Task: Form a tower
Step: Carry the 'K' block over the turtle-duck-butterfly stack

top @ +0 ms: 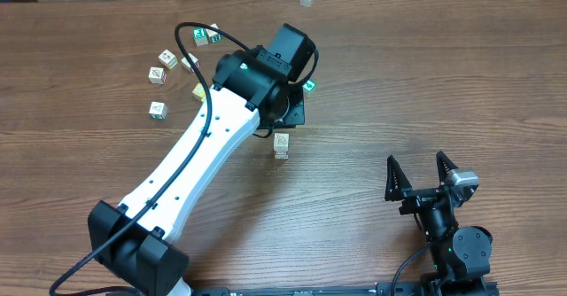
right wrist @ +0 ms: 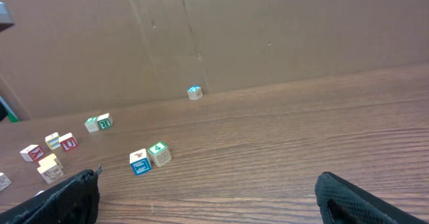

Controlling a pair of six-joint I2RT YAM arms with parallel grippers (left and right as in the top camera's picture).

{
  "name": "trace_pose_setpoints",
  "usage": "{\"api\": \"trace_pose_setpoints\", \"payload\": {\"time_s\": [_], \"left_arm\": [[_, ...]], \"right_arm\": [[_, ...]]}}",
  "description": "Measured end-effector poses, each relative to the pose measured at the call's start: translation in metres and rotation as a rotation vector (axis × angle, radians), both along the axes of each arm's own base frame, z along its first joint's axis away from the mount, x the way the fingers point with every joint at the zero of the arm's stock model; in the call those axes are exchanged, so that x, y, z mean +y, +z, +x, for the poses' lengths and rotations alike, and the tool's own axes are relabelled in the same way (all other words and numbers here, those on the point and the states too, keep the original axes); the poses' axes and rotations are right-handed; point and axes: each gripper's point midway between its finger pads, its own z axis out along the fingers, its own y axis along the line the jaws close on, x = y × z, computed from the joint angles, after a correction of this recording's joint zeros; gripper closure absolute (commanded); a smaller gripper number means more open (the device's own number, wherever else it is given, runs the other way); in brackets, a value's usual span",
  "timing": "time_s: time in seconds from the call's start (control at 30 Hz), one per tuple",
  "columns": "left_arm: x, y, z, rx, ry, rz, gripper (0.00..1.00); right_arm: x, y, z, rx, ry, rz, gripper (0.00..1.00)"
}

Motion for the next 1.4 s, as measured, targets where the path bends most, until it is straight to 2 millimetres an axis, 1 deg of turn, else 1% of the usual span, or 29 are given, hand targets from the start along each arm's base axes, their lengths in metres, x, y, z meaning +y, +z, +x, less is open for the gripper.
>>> {"api": "trace_pose_setpoints", "payload": {"time_s": [0.1,0.17,0.4,0.5,0.53,0.77,0.9,1.1,1.2,1.3,1.37,1.4], "left_arm": [[-0.002,-0.008,-0.001,0.002,-0.001,0.011,0.75],[0.001,-0.015,-0.002,0.004,0.006,0.027,0.72],[0.007,-0.036,-0.003,0.015,0.019,0.061,0.73],[0.006,-0.042,-0.002,0.01,0.02,0.062,0.66],[0.006,-0.043,-0.001,0.008,0.02,0.06,0.66],[0.008,-0.059,-0.004,0.022,0.023,0.069,0.67],[0.007,-0.061,-0.002,0.015,0.023,0.065,0.68],[0.011,-0.061,0.003,-0.015,0.034,0.088,0.65],[0.014,-0.06,0.008,-0.04,0.042,0.104,0.59],[0.014,-0.057,0.016,-0.071,0.036,0.105,0.45],[0.012,-0.056,0.022,-0.089,0.002,0.096,0.38],[0.011,-0.056,0.023,-0.092,-0.029,0.09,0.37]], "right_arm": [[0.0,0.0,0.0,0.0,0.0,0.0,0.0],[0.0,0.0,0.0,0.0,0.0,0.0,0.0],[0.0,0.0,0.0,0.0,0.0,0.0,0.0],[0.0,0.0,0.0,0.0,0.0,0.0,0.0],[0.0,0.0,0.0,0.0,0.0,0.0,0.0],[0.0,0.0,0.0,0.0,0.0,0.0,0.0],[0.0,0.0,0.0,0.0,0.0,0.0,0.0],[0.0,0.0,0.0,0.0,0.0,0.0,0.0],[0.0,0.0,0.0,0.0,0.0,0.0,0.0],[0.0,0.0,0.0,0.0,0.0,0.0,0.0],[0.0,0.0,0.0,0.0,0.0,0.0,0.0],[0.0,0.0,0.0,0.0,0.0,0.0,0.0]]}}
